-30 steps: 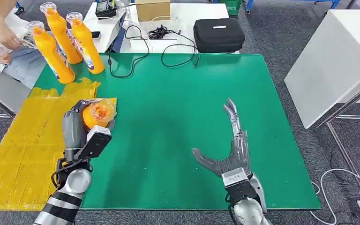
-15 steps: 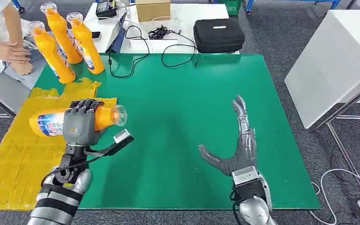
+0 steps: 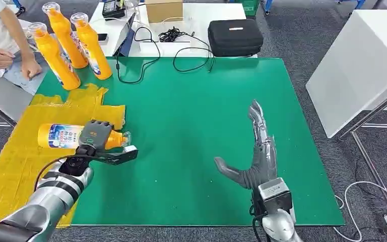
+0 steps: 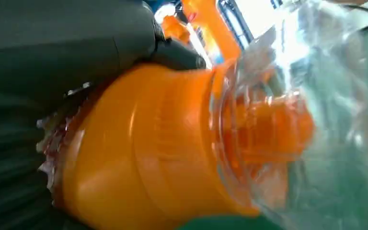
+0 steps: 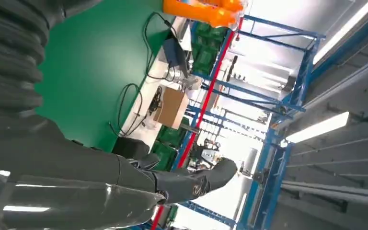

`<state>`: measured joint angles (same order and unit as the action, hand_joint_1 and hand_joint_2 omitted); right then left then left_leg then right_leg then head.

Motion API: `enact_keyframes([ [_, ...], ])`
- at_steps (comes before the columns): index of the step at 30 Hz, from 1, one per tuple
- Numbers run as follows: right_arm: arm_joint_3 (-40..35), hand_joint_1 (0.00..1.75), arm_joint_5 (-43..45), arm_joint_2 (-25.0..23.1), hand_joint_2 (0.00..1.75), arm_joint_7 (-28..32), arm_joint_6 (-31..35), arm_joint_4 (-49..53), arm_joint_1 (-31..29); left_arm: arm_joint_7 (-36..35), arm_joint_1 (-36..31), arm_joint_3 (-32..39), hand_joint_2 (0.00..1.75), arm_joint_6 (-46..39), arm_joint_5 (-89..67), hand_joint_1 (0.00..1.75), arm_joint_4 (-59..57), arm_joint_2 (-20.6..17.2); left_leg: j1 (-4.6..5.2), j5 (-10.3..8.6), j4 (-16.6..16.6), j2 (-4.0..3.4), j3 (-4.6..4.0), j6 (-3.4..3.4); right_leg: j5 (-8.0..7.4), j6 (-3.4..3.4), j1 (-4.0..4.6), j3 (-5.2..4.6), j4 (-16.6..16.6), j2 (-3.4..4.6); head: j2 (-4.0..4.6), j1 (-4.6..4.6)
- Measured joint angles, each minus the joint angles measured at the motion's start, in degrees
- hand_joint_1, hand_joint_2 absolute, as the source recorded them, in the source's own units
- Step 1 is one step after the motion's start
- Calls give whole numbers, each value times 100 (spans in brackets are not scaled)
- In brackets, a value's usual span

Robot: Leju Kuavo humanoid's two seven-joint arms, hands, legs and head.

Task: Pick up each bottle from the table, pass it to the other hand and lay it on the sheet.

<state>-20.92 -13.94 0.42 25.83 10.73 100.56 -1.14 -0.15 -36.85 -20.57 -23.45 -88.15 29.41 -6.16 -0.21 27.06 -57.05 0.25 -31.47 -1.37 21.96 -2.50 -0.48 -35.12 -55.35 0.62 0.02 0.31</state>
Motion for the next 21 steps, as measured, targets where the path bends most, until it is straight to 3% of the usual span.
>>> enact_keyframes([
  [13, -9, 0, 6, 0, 175, 13, -4, -105, -2, 194, -331, -2, 175, 136, 245, 175, -647, -44, 0, 0, 1, 0, 11, 2, 0, 1, -1, 3, -13, -1, 0, 0],
  [14, -9, 0, 7, 0, 175, 13, -5, -109, -1, 225, -337, -2, 175, 138, 282, 127, -660, -46, 0, 0, 1, 0, 12, 2, 0, 2, -2, 3, -15, -1, 0, 0],
  [15, -11, 0, 7, 0, 175, 13, -7, -116, -1, 256, -339, -2, 175, 144, 321, 0, -671, -48, 0, 0, 1, 0, 12, 2, 0, 2, -2, 3, -15, -1, 0, 0],
  [21, -13, 0, 7, 0, 175, 13, 0, -175, -1, 151, -336, 2, 175, -134, 369, 0, -732, -50, 1, 0, 1, 0, 14, 2, 0, 2, -2, 3, -16, 0, 0, 0],
])
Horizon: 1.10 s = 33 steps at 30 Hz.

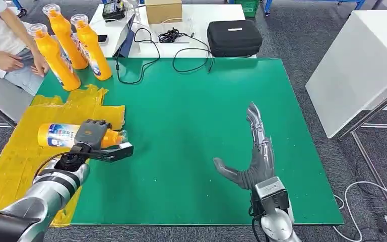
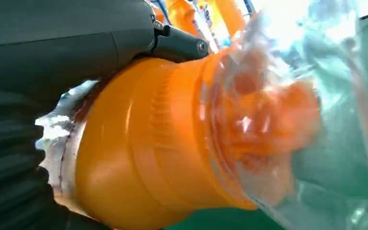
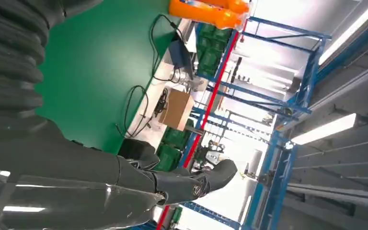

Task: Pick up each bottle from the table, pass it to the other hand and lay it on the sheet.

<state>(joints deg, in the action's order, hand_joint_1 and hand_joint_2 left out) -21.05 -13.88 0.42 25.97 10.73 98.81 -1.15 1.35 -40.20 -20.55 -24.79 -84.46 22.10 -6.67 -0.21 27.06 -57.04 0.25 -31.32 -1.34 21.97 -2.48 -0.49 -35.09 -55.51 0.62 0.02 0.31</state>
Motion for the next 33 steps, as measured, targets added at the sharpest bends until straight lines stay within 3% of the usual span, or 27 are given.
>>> enact_keyframes([
  [4, -4, 0, 0, 0, 175, -4, 2, -46, 0, -78, 38, 0, 175, -244, 0, 0, -24, 15, 0, -1, -1, 0, -2, 1, 0, 0, 0, -1, 0, -1, 0, 2],
  [5, -4, 0, 0, 0, 175, -11, 2, -55, -2, -85, 44, 2, 0, -282, 0, 0, -24, 20, 0, -1, -1, 0, -2, 1, 0, 0, 0, -1, 0, -1, 0, 0],
  [10, -9, 0, 0, 0, 175, -35, 4, -109, -8, -89, 59, 4, 0, -437, 29, 0, -28, 55, 0, -1, -1, -1, -6, 1, 0, 0, 0, -3, -1, 0, 0, 0],
  [16, -2, 0, 42, 0, 175, -103, 28, -142, 48, 164, 315, 402, 0, -1289, 925, 0, 138, 175, 3, 1, -1, -1, -7, 1, 2, 2, 0, -7, 0, 0, 0, 2],
  [17, -2, 0, 42, 0, 0, -105, 31, -142, 70, 201, 357, 478, 0, -1298, 1012, 0, 164, 199, 3, 1, -1, -1, -8, 1, 2, 2, 0, -7, 0, 0, 0, 0],
  [22, 7, 0, 42, 0, 0, -155, 33, -142, 124, 369, 505, 703, 0, -1183, 1336, 0, 332, 276, 3, 1, -1, -1, -7, 1, 2, 2, 0, -8, 1, 0, 0, 2],
  [27, 142, 0, 55, -4, 0, -223, 33, -74, 312, 1129, 950, 1075, 0, -502, 2694, 0, 1076, 450, 3, 1, -1, -2, -7, 1, 2, 2, 0, -8, 1, 0, 0, 0],
  [30, 282, 0, 35, -13, 0, -245, 118, 61, 526, 1677, 1556, 1187, 0, 695, 4590, 0, 2299, 542, 4, 4, -1, -4, -8, 2, 4, 2, -1, -9, 2, 1, 0, 0],
  [33, 426, 0, 15, -13, 0, -282, 127, 153, 712, 1613, 2138, 1196, 0, 1222, 5370, 0, 3566, 562, 4, 7, -1, -2, -14, 4, 11, 11, -1, -12, 2, 0, 0, 2],
])
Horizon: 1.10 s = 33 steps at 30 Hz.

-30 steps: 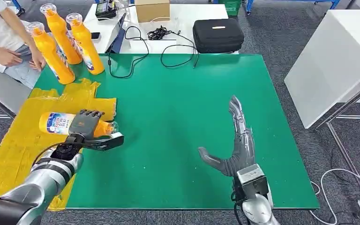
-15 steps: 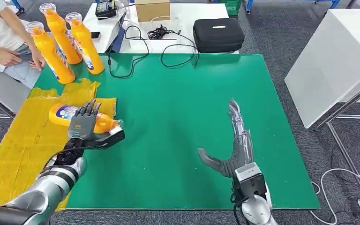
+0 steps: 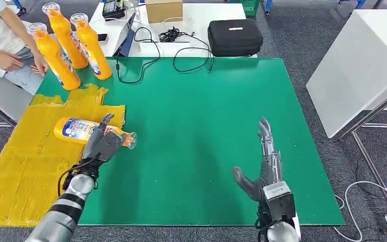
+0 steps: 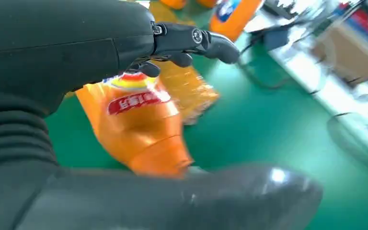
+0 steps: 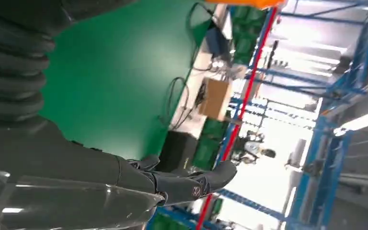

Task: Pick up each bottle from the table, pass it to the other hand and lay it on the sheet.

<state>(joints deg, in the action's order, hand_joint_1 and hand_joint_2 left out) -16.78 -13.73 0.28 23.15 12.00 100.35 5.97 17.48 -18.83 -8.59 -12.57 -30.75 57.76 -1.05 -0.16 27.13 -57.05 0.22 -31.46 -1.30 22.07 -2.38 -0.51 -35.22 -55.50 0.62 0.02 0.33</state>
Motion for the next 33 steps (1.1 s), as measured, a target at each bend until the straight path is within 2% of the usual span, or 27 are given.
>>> enact_keyframes([
  [2, 48, 0, 2, -4, 0, 0, 0, 41, 52, 73, 237, 0, 0, 322, 356, 0, 555, 2, 0, 2, 1, -1, -1, -1, 0, 0, -3, 0, 1, 0, 0, -2],
  [3, 79, 0, 15, -7, 0, 0, 0, 44, 73, 215, 373, 15, 175, 778, 846, 0, 822, -2, 1, 3, 2, -1, -2, -1, 0, 0, -4, 1, 1, 1, 0, -2],
  [6, 173, 0, 88, -35, 0, -32, -13, 26, 113, 306, 919, 131, 175, 2215, 3255, 0, 1770, -65, 0, 6, 2, -3, 4, 3, 0, 0, -4, 0, 1, 3, 0, -2],
  [9, 214, 0, 92, -66, 0, -55, -22, -52, 66, 265, 1327, 238, 175, 2771, 4084, 0, 2286, -77, 0, 5, 2, -2, 3, 4, 2, 2, -3, 0, 1, 2, 0, -2],
  [10, 214, 0, 94, -81, 175, -57, -24, -81, 44, 260, 1438, 251, 175, 2841, 4162, 0, 2392, -79, -1, 5, 2, 0, 3, 4, 2, 2, -2, 0, 0, 1, 0, -2],
  [16, 177, 0, 68, -212, 175, -55, -15, -188, -61, 125, 1882, 240, 175, 2861, 4352, 0, 2696, 13, -2, 3, 2, -1, 4, 6, 1, 2, 0, 1, -1, 2, 0, 0],
  [21, -18, 0, -7, -347, 175, -28, 114, -249, -160, 50, 2066, 86, 175, 2502, 4112, 0, 2777, 107, -2, 3, 2, 0, 3, 6, 1, 2, -1, 1, -1, 1, 0, -2],
  [33, -293, 0, 160, -441, 175, -120, 323, -590, -492, 109, 1885, -515, 175, 1943, 3631, 0, 2818, 216, -1, 2, 1, 3, 5, 6, 0, 2, -1, 1, 0, -1, 0, 0],
])
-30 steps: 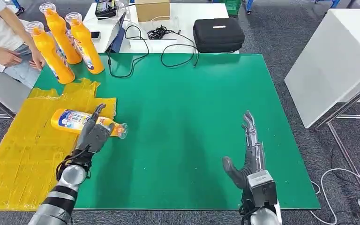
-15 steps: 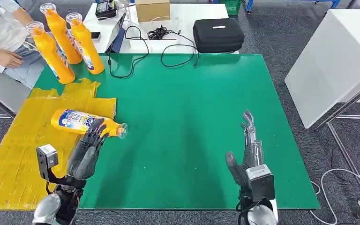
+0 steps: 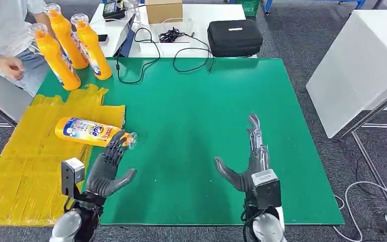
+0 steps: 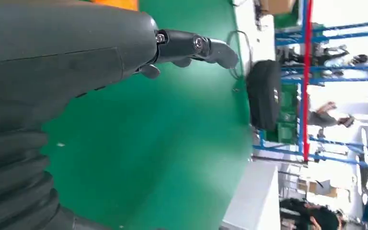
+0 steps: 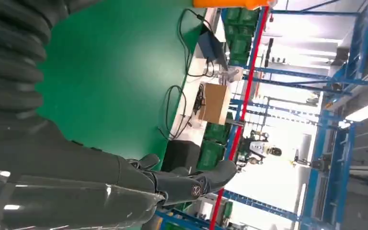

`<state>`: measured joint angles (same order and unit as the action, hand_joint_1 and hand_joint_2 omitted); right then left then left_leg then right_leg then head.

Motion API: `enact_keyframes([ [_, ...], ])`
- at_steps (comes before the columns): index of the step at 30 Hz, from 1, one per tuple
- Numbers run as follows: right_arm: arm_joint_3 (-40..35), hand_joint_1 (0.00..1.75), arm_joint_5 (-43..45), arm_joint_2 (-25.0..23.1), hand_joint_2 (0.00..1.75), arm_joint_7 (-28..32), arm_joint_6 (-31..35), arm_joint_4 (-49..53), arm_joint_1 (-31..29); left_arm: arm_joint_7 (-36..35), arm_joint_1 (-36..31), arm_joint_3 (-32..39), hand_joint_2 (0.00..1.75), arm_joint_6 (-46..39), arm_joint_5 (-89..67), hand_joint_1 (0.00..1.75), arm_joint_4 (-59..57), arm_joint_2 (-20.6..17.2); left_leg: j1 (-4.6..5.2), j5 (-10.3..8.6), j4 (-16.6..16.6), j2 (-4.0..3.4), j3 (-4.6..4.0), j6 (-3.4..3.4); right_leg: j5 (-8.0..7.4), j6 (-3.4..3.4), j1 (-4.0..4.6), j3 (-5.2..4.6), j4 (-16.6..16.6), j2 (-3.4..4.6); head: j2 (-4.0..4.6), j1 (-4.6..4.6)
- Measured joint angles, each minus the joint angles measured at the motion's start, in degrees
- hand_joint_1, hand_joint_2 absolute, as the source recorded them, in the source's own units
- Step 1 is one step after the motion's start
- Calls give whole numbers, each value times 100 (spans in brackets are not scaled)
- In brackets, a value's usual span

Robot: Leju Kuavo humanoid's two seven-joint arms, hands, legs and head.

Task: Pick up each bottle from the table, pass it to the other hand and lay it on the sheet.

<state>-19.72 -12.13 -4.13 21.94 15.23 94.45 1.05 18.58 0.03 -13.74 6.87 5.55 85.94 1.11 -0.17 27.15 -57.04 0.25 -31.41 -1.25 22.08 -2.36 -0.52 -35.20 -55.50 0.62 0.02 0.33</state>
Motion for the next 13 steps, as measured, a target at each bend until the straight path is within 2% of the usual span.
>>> enact_keyframes([
  [13, -72, 0, 243, 70, 175, -295, -343, -249, -149, 304, -802, -459, 175, -864, 113, 0, -323, 319, 0, 0, 0, 0, -1, 0, 0, -1, 0, 0, 0, 0, 0, -2],
])
